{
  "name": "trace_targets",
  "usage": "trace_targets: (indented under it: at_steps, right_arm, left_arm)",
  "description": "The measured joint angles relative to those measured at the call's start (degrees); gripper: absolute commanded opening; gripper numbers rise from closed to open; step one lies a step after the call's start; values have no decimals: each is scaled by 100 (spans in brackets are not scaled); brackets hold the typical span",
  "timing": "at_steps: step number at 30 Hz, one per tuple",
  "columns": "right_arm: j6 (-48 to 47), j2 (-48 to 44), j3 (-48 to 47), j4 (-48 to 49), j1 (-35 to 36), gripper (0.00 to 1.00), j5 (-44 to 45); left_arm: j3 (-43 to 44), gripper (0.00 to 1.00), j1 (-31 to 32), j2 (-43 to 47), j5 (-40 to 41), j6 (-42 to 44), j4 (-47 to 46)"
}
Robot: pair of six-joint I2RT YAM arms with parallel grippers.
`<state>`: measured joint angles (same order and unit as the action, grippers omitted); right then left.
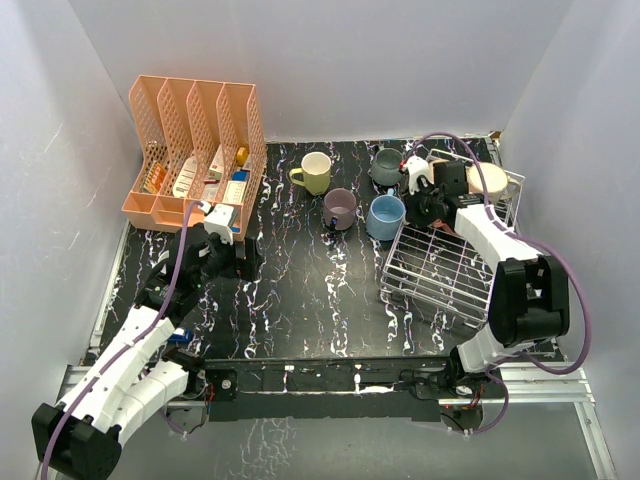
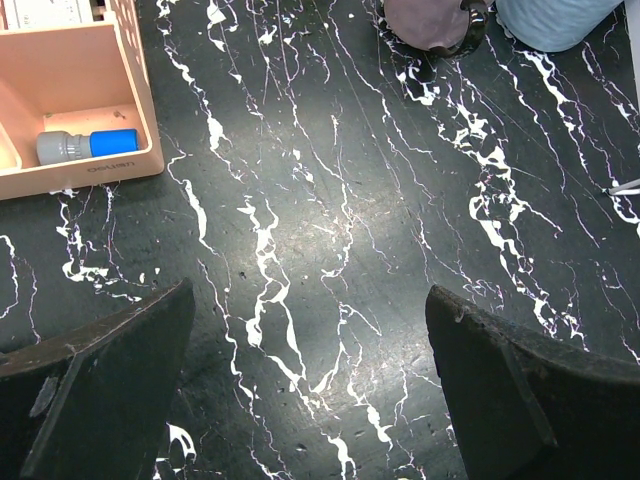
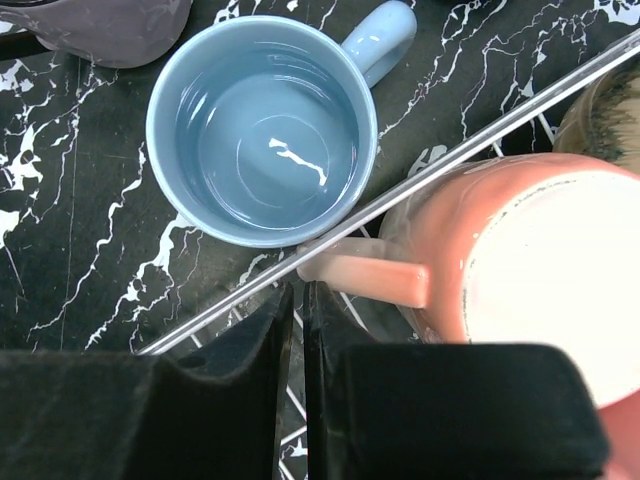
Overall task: Load the cups into the dish rack
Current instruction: Pick up the cup at the center of the board.
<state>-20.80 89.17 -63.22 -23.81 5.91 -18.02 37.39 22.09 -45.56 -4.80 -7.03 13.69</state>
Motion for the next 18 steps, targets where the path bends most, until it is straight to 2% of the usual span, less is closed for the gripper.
trace_targets:
  at_steps: [6,9,14,18]
  right_arm:
    - [-291,-568,68,-125,0,20,-83]
    - [-404,-1084,68,-181,-4,20,-564]
    - [-479,-1381,-76,-319,-2,21,-2109]
    - [-378,-1377,-72,-365,9,24,-3692]
  left_arm:
    - [-2,97,0,0,13,2,-28]
    - [-2,97,0,-17,11,2,-44]
    - [-2,97,0,-157,11,-127,-42]
    - [-37,97,0,-173,-177,-706,-142]
